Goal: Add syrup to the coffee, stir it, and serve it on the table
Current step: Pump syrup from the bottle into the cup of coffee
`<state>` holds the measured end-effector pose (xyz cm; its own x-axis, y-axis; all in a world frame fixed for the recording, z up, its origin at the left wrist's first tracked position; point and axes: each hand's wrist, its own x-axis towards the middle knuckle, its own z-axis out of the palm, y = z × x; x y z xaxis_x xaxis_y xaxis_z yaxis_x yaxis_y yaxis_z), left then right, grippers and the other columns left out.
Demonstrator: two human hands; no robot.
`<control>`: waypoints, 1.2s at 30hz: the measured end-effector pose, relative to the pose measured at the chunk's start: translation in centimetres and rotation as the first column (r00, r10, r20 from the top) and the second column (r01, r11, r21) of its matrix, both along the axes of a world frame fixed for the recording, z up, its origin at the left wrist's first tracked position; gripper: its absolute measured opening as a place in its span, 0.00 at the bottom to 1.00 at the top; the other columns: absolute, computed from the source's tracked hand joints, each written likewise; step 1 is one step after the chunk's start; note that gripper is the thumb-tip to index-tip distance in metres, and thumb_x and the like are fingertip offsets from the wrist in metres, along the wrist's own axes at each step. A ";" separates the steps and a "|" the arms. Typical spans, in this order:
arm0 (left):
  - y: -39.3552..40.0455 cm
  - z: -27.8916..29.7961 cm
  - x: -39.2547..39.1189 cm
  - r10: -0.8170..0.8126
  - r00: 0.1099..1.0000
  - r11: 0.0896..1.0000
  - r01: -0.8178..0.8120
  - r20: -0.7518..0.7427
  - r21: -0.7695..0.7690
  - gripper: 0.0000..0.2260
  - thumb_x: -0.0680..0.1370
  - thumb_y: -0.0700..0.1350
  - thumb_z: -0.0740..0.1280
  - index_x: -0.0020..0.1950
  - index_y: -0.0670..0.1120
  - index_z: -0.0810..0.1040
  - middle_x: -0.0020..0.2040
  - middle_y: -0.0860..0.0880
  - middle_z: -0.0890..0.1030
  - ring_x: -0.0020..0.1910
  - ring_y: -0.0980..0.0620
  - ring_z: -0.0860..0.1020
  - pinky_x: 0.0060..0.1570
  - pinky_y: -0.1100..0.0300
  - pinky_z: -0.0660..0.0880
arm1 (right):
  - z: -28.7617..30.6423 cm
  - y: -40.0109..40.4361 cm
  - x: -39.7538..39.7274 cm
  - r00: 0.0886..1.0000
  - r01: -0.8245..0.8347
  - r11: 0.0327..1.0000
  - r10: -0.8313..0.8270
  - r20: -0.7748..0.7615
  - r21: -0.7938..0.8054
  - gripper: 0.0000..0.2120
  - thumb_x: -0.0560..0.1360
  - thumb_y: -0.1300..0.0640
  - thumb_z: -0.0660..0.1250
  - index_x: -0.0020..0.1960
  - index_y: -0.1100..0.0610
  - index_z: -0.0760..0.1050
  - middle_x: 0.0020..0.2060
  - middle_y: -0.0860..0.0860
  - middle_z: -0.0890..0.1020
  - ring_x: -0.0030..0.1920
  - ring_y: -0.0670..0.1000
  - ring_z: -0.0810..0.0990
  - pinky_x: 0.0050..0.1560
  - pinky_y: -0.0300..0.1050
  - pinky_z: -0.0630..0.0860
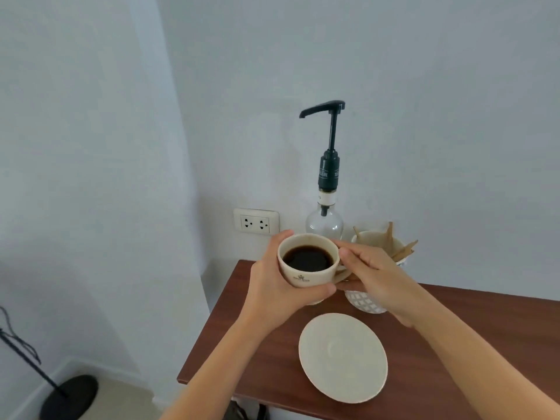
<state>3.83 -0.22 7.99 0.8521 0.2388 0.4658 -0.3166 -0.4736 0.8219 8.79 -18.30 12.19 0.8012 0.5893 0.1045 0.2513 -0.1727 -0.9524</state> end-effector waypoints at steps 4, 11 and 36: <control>1.6 3.1 1.4 0.025 0.999 1.000 -0.024 0.021 -0.019 0.46 0.55 0.55 0.83 0.70 0.53 0.68 0.54 0.61 0.81 0.55 0.62 0.79 0.56 0.63 0.77 | 3.7 2.1 1.6 0.994 0.075 0.997 -0.072 0.088 -0.026 0.14 0.84 0.53 0.56 0.59 0.46 0.80 0.50 0.48 0.87 0.50 0.48 0.87 0.50 0.45 0.84; 3.4 7.7 4.0 0.055 0.998 0.997 -0.053 0.037 -0.049 0.51 0.51 0.61 0.80 0.71 0.55 0.67 0.56 0.58 0.81 0.57 0.57 0.80 0.60 0.52 0.78 | 11.4 5.4 7.9 0.769 0.442 0.854 -0.518 0.375 0.274 0.13 0.82 0.42 0.54 0.65 0.40 0.66 0.51 0.47 0.76 0.56 0.52 0.79 0.61 0.59 0.77; 3.9 12.9 8.1 0.118 0.993 0.992 -0.117 0.028 -0.043 0.46 0.59 0.52 0.84 0.73 0.52 0.67 0.59 0.55 0.76 0.57 0.53 0.77 0.56 0.58 0.78 | 13.5 9.8 11.9 0.947 0.233 0.781 -0.318 0.047 0.580 0.11 0.80 0.55 0.59 0.39 0.54 0.70 0.47 0.68 0.83 0.42 0.63 0.87 0.44 0.53 0.78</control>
<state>11.93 3.65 20.89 0.8024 0.3560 0.4791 -0.2861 -0.4750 0.8322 20.70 -8.52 25.69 0.8730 0.1489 0.4644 0.4083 0.2978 -0.8629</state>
